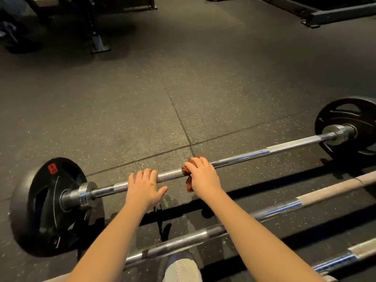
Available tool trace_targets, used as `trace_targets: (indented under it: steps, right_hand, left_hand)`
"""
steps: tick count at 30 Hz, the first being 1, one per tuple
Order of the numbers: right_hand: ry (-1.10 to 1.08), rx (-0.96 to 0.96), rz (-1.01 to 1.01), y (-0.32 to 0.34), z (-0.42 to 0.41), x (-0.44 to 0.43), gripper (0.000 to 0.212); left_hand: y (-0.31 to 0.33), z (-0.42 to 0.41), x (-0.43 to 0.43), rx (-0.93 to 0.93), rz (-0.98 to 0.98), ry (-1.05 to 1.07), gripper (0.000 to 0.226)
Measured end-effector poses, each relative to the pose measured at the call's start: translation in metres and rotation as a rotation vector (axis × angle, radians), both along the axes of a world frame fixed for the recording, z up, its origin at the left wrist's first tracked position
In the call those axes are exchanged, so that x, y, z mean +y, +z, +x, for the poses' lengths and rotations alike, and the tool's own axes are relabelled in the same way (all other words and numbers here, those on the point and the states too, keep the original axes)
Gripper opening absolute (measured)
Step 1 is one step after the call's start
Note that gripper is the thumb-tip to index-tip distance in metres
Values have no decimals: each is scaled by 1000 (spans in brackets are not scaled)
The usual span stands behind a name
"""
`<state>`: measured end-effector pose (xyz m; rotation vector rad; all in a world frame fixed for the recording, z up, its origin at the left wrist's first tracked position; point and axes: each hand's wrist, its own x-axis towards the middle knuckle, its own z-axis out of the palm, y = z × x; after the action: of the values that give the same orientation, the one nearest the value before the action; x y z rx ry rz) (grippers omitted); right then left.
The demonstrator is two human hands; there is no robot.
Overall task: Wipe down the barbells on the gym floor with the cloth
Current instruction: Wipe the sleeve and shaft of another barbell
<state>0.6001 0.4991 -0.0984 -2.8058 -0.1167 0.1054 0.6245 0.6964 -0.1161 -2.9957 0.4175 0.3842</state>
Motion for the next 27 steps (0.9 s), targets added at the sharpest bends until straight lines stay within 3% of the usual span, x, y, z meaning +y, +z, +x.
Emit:
trace_targets:
  steps: [4,7,10,12,15,19,24,27]
  right_hand:
    - [137,-18,-38,0,0,-13,41]
    - [-60,-70,-79,-4,9,-44,32]
    - [-197,-62,27,-9,2,-24,33]
    - [-83,-47,62,-9,-9,-11,38]
    - [75,-67,-59,-6,1,-43,34]
    - [-254,-31,-77,-6,16,-52,29]
    - [22,-52,-19,-9,-7,-20,35]
    - [-69,39,-101,2,18,-50,28]
  left_hand:
    - [3,-1,1,14,16,22,62]
    - [7,-1,-20,82,-44,-9,66]
    - [2,-2,-48,82,-96,-28,68]
    - [-2,-4,-52,22,-78,-21,66]
    - [-5,-7,-46,-10,-61,-37,64]
    - [-2,-9,-48,-7,-69,-37,69]
    - [0,-11,-48,11,-67,-23,69]
    - [2,-11,-49,20,-81,-32,67]
